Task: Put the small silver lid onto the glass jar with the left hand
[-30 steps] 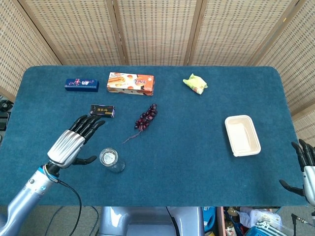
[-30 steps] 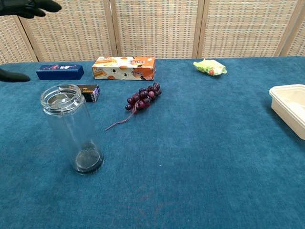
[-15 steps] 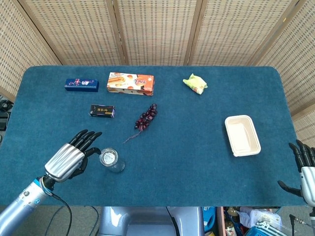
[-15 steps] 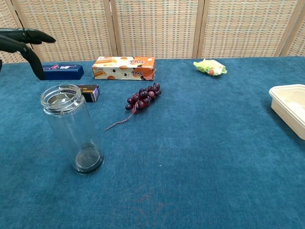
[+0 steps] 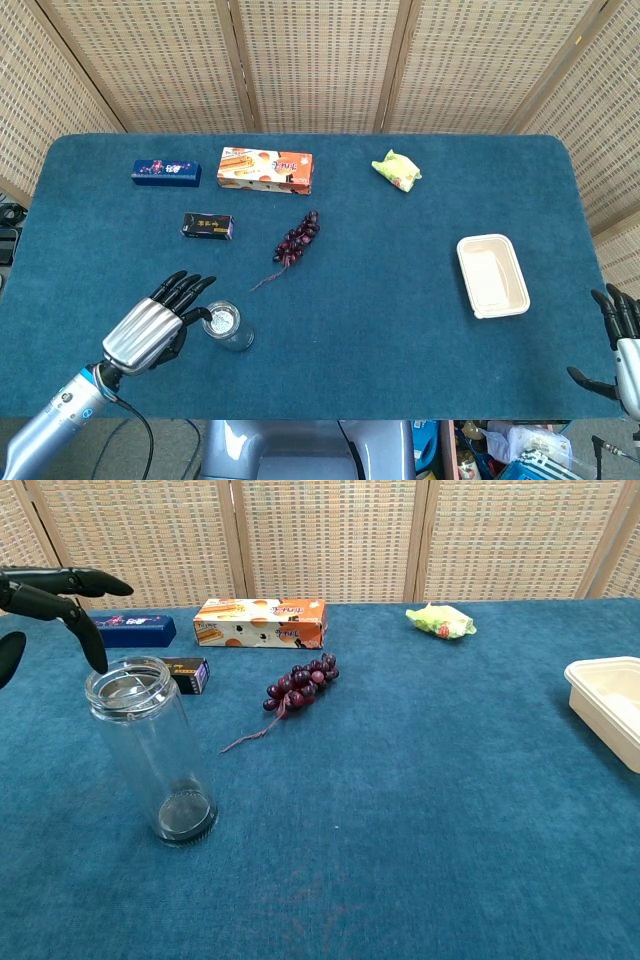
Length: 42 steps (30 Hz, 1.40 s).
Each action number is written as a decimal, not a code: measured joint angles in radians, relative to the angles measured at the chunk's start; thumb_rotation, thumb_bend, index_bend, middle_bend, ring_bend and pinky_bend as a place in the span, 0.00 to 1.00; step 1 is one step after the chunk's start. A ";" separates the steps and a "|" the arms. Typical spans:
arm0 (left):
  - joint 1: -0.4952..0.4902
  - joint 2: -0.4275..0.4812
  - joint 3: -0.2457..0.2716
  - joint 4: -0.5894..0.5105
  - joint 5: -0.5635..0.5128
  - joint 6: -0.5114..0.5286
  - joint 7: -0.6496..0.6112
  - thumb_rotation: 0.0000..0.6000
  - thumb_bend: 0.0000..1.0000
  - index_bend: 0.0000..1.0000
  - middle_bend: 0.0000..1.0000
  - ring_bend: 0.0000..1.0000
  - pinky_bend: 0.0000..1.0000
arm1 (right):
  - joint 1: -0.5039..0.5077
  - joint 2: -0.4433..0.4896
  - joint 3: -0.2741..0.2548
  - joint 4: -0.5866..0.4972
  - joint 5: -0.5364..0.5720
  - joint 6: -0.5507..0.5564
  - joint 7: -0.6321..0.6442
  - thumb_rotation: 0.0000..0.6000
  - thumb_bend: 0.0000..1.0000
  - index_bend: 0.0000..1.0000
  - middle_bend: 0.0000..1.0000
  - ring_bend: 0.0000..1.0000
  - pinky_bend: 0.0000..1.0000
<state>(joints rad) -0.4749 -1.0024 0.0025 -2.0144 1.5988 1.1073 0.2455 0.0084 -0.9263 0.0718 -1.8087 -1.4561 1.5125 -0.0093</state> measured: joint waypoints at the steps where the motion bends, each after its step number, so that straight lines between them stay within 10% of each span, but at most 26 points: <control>1: -0.001 -0.001 0.001 0.000 -0.001 -0.003 0.003 1.00 0.86 0.35 0.00 0.00 0.00 | 0.000 0.000 0.000 0.000 -0.001 0.000 -0.001 1.00 0.00 0.00 0.00 0.00 0.00; 42: -0.001 -0.031 -0.011 -0.005 -0.018 0.019 0.052 1.00 0.88 0.38 0.00 0.00 0.00 | 0.002 -0.002 0.001 0.002 0.006 -0.004 0.000 1.00 0.00 0.00 0.00 0.00 0.00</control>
<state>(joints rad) -0.4759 -1.0338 -0.0088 -2.0189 1.5813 1.1259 0.2975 0.0103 -0.9284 0.0729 -1.8064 -1.4505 1.5081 -0.0097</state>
